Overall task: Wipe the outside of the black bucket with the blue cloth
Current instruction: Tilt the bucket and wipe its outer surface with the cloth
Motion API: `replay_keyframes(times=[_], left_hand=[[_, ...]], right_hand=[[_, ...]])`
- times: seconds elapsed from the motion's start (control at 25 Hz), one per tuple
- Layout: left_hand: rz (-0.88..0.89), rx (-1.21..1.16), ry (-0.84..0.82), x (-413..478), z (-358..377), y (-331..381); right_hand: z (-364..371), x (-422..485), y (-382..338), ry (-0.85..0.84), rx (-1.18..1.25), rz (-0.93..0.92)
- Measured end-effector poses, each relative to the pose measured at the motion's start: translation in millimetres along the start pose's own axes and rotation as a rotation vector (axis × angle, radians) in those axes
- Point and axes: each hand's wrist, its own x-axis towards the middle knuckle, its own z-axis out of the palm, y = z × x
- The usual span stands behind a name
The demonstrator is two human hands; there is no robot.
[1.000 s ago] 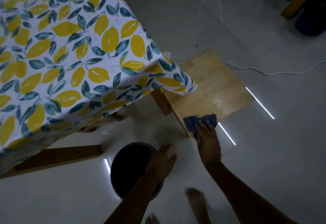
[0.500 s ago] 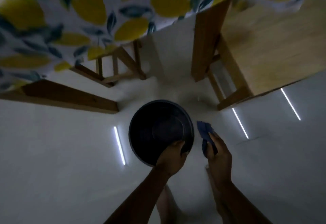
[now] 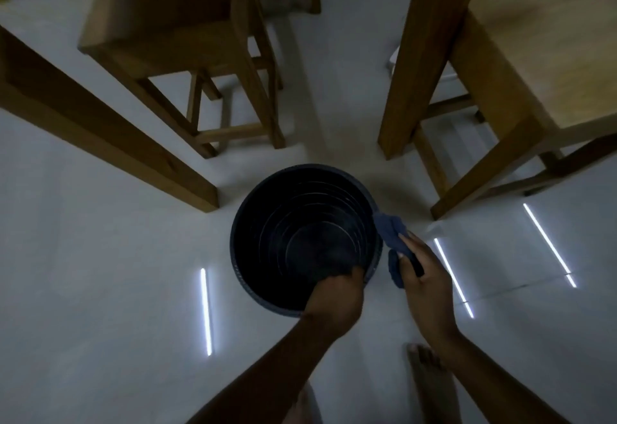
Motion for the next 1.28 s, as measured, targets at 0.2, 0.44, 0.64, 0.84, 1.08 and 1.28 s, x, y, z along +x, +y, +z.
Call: replay_keyframes(times=[0.2,0.44,0.64,0.84,1.08,1.28], left_hand=[[-0.208,-0.304,0.286,-25,-77,-45],[-0.405,-0.927,0.385,-70,-62,-52],[-0.554,-1.080,0.341,-61,-40,-62],[-0.562,-1.069,0.329,-52,-30,-75],[-0.540,-1.098,0.329,-48,-29,-81],[-0.557,-1.113,0.326,-51,-20,-83]], right_hand=[[-1,-12,-35,0.023,0.032,-0.170],[-14,-45,-47,-0.061,-0.149,-0.279],[9,-39,13,-0.289,-0.440,-0.285],[46,-39,48,-0.361,-0.929,-0.477],[60,16,45,-0.319,-0.711,-0.271],[57,-15,51,-0.279,-0.759,-0.287]])
